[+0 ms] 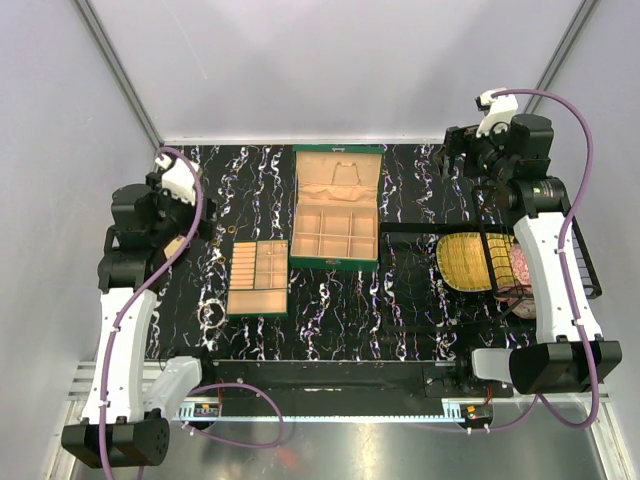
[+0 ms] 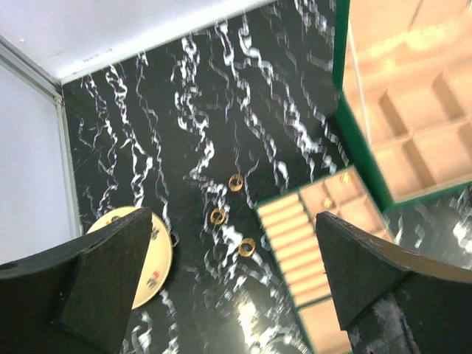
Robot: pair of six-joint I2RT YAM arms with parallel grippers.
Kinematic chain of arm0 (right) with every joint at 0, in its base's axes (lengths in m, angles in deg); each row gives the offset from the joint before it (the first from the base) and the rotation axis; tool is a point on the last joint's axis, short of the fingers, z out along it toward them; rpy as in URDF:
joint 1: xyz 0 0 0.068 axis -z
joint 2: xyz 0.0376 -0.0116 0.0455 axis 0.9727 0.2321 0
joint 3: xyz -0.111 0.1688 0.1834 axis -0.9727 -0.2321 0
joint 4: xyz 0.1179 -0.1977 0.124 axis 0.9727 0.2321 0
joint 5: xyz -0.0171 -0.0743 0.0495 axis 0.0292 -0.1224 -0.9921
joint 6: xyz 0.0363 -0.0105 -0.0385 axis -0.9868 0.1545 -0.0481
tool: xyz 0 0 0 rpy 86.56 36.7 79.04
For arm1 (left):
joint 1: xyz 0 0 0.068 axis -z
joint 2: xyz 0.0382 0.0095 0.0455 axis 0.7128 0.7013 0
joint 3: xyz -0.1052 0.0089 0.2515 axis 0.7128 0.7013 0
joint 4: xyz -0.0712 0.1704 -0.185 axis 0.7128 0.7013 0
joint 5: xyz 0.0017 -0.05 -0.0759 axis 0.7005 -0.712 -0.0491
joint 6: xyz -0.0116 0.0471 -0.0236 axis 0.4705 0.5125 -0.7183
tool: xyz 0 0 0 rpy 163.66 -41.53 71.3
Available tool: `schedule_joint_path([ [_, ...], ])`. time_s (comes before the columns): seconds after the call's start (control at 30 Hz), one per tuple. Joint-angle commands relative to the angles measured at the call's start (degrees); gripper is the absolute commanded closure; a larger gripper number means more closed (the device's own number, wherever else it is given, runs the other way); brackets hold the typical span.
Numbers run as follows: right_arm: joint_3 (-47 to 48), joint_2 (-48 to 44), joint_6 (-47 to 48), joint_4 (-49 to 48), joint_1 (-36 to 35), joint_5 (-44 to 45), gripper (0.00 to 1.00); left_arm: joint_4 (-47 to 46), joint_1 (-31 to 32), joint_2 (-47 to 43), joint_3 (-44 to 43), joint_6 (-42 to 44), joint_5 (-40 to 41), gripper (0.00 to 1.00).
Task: Organize the mixed jewelry
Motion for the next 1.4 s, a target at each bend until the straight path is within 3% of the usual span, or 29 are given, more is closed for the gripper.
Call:
schedule_joint_path([
  [0.0, -0.1, 0.1, -0.1, -0.6, -0.2, -2.8, 0.0, 9.1, 0.0, -0.7, -1.0, 15.3, -3.2, 0.01],
  [0.23, -1.5, 0.3, 0.7, -1.5, -0.2, -7.4, 0.0, 24.8, 0.0, 3.9, 2.8, 34.1, -2.0, 0.01],
  [0.5, -2.2, 0.6, -0.6, -2.2, -0.2, -10.1, 0.0, 26.3, 0.0, 7.5, 9.0, 45.2, -0.2, 0.01],
  [0.7, -2.3, 0.6, -0.6, -2.1, -0.2, -10.6, 0.0, 25.1, 0.0, 11.5, 14.5, 50.0, 2.0, 0.05],
  [0.87, -2.4, 0.9, -0.6, -2.1, -0.2, -10.7, 0.0, 18.0, -0.1, 12.0, 20.4, 52.7, 5.1, 0.06],
  [1.37, -2.5, 1.6, -0.7, -2.2, -0.2, -10.9, 0.0, 9.0, 0.0, 18.6, 24.9, 52.4, 5.0, 0.14],
])
